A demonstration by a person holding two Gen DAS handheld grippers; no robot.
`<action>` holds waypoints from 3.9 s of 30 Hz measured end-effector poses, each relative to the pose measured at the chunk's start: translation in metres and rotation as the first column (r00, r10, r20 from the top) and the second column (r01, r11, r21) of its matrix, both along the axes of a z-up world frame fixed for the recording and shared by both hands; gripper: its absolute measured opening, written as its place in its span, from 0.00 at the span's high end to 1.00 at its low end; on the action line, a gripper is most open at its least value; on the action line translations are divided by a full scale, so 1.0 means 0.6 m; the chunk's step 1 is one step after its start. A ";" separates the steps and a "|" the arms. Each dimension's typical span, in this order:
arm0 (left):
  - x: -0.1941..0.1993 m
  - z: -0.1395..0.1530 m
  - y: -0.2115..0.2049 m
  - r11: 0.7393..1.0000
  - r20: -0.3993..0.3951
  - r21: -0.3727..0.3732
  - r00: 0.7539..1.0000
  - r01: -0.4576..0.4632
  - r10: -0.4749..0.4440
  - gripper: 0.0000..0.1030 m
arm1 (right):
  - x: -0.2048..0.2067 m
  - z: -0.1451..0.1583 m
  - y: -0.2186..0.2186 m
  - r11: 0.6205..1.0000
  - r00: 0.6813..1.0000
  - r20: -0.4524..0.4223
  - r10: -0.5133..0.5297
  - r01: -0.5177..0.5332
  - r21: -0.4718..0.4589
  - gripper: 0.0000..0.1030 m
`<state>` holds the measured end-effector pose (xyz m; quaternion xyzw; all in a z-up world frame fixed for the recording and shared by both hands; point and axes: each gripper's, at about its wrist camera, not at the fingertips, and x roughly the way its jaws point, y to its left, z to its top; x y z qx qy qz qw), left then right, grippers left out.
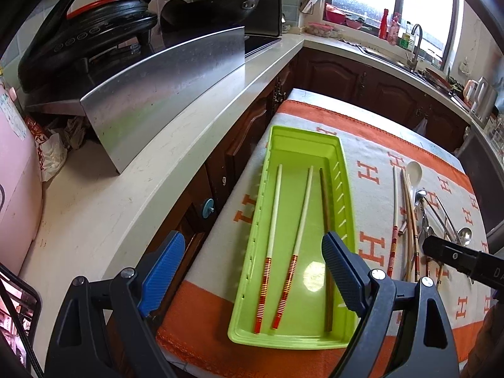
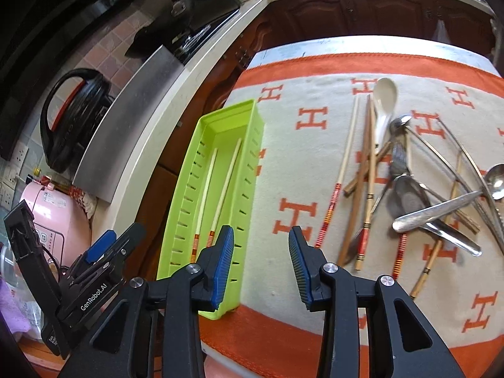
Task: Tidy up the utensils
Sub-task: 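Move both tools back over the utensil pile, then grasp a brown chopstick with the left tool and lift it, then place the brown chopstick in the green tray with the left tool while the right tool grasps a red-banded chopstick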
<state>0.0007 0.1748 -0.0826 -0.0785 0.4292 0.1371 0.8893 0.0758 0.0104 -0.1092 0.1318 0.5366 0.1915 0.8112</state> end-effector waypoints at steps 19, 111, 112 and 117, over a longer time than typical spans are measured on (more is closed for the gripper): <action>0.015 0.033 -0.156 0.985 -0.023 0.088 0.988 0.151 -0.150 0.15 | -0.073 0.057 -0.159 0.991 0.975 0.219 -0.037 0.065 -0.121 0.44; 0.141 -0.090 -0.051 0.975 -0.206 -0.024 0.953 0.221 -0.221 0.95 | 0.119 -0.117 -0.082 0.984 1.000 -0.004 0.002 -0.003 -0.179 0.82; 0.140 -0.097 -0.050 0.974 -0.211 -0.030 0.951 0.226 -0.227 0.95 | 0.123 -0.125 -0.081 0.982 1.000 -0.011 -0.002 0.000 -0.190 0.82; 0.142 -0.114 -0.045 0.974 -0.217 -0.038 0.950 0.223 -0.226 0.82 | 0.139 -0.153 -0.072 0.969 0.999 -0.042 -0.020 0.009 -0.246 0.83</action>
